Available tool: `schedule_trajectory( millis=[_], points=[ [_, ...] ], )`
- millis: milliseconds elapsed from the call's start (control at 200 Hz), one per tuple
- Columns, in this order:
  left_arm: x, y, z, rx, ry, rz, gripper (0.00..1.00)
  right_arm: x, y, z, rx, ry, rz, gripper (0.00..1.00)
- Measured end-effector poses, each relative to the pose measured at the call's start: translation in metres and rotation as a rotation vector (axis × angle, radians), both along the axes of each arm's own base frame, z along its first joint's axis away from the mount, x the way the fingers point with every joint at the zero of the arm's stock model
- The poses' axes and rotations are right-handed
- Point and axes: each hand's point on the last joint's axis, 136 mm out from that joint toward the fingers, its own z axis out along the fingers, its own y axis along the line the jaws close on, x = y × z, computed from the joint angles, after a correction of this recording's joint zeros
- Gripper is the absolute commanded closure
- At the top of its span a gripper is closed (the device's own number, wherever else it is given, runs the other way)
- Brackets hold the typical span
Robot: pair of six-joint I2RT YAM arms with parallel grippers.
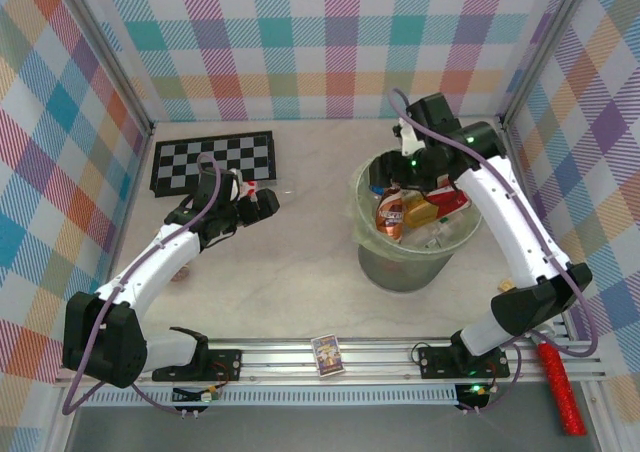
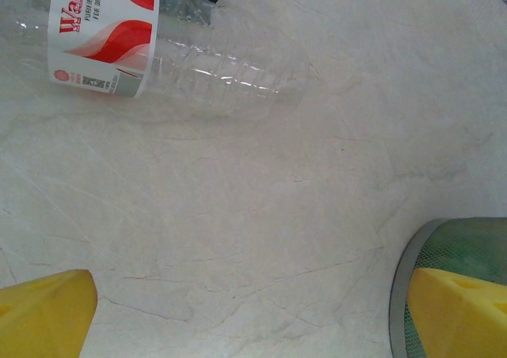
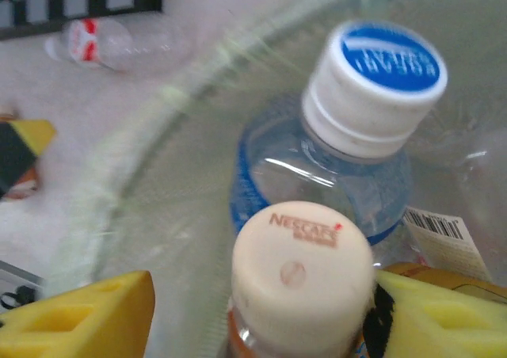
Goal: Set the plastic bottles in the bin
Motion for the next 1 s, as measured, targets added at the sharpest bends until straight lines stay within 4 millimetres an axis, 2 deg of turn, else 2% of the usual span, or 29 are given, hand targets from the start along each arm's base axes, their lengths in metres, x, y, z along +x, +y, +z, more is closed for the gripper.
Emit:
schedule_trajectory(
  millis=[100, 175, 265, 435, 580, 705, 845, 1000],
  points=[
    [0.0, 0.0, 0.0, 0.0, 0.0, 0.0, 0.0, 0.002, 0.0, 0.029, 0.026, -0.073, -0.002, 0.27],
    [0.0, 0.0, 0.0, 0.0, 0.0, 0.0, 0.0, 0.003, -0.004, 0.042, 0.022, -0.11, -0.01, 0.35],
    [0.0, -0.001, 0.0, -0.003, 0.002, -0.003, 0.0, 0.004, -0.006, 0.048, 0.016, -0.127, -0.017, 0.46],
    [0.0, -0.002, -0.002, -0.006, 0.01, -0.007, 0.0, 0.006, -0.001, 0.039, 0.019, -0.104, 0.001, 0.57],
    [0.0, -0.002, -0.002, -0.006, 0.01, -0.007, 0.0, 0.01, 0.007, 0.008, 0.018, -0.033, 0.013, 0.6],
    [0.0, -0.002, -0.003, -0.007, 0.011, -0.005, 0.0, 0.006, 0.012, -0.015, 0.031, 0.036, 0.022, 0.6],
    [0.002, -0.001, -0.007, -0.005, 0.025, 0.001, 0.0, 0.007, 0.013, -0.012, 0.039, 0.028, 0.024, 0.56],
    [0.007, 0.006, -0.011, -0.011, 0.044, 0.035, 0.0, 0.01, 0.01, 0.009, 0.044, -0.036, 0.011, 0.51]
  ],
)
